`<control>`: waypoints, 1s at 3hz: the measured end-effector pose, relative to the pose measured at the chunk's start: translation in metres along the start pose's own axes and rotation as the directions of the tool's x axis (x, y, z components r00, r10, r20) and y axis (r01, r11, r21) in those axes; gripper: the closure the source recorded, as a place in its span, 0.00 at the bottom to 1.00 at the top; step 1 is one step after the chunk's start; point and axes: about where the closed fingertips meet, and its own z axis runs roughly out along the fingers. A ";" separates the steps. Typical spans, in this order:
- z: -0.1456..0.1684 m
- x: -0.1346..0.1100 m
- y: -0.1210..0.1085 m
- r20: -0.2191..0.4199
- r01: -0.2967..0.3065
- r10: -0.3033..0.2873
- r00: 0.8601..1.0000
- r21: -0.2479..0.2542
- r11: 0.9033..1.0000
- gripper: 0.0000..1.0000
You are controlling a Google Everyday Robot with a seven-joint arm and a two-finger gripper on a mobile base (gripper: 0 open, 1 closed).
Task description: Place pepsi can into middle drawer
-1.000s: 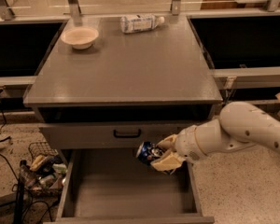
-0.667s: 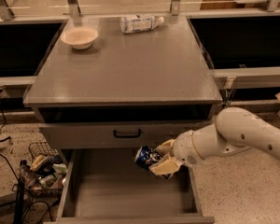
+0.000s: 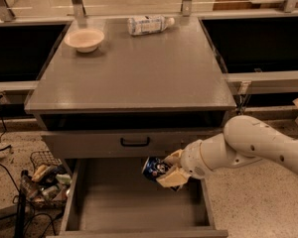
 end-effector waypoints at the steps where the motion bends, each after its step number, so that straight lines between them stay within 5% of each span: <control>1: 0.009 0.005 0.002 -0.048 0.000 0.002 0.999 0.028 1.000 1.00; 3: 0.025 0.016 0.005 -0.078 -0.013 0.015 0.997 0.021 1.000 1.00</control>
Offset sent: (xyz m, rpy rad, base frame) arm -0.0070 0.0065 -0.0295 -0.1058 0.0110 -0.0273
